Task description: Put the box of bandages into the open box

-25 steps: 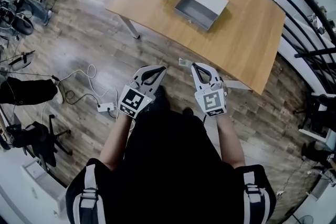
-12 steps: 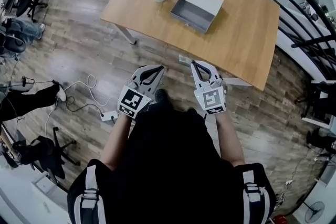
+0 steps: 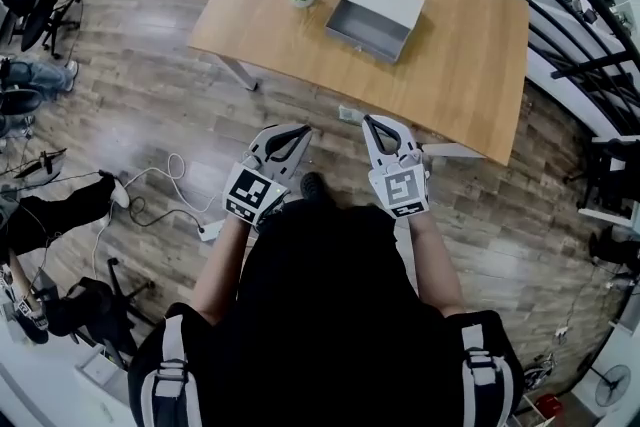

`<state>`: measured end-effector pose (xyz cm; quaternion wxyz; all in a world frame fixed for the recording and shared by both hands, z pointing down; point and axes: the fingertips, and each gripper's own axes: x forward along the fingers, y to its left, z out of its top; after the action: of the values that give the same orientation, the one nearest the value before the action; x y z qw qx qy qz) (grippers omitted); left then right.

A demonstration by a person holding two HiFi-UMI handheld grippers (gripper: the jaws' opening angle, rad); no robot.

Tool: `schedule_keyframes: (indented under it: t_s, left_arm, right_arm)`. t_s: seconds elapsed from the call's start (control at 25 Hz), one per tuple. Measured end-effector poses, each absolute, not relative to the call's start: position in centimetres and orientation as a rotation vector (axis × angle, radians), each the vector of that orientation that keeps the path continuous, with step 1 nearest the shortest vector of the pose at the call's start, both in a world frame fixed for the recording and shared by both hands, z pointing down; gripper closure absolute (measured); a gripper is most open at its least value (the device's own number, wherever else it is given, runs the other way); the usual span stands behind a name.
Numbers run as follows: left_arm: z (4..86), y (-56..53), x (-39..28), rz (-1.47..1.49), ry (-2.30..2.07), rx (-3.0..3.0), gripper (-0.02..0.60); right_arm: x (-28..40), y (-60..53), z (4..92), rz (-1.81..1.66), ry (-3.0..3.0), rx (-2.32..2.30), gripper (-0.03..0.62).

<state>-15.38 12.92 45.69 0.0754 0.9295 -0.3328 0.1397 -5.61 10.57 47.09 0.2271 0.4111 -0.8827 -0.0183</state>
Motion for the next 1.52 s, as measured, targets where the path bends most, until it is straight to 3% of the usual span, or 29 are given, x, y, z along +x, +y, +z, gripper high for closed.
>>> schedule_keyframes:
  t_s: [0.68, 1.52]
  left_arm:
    - [46.7, 12.3, -18.3, 0.442, -0.984, 2.767, 0.558]
    - [45.5, 2.0, -13.2, 0.483, -1.086, 2.726, 0.558]
  right_arm:
    - [-8.6, 8.8, 46.9, -0.085, -2.45, 1.087, 0.569]
    - [-6.0, -2.4, 46.6, -0.063, -2.586, 0.946, 0.569]
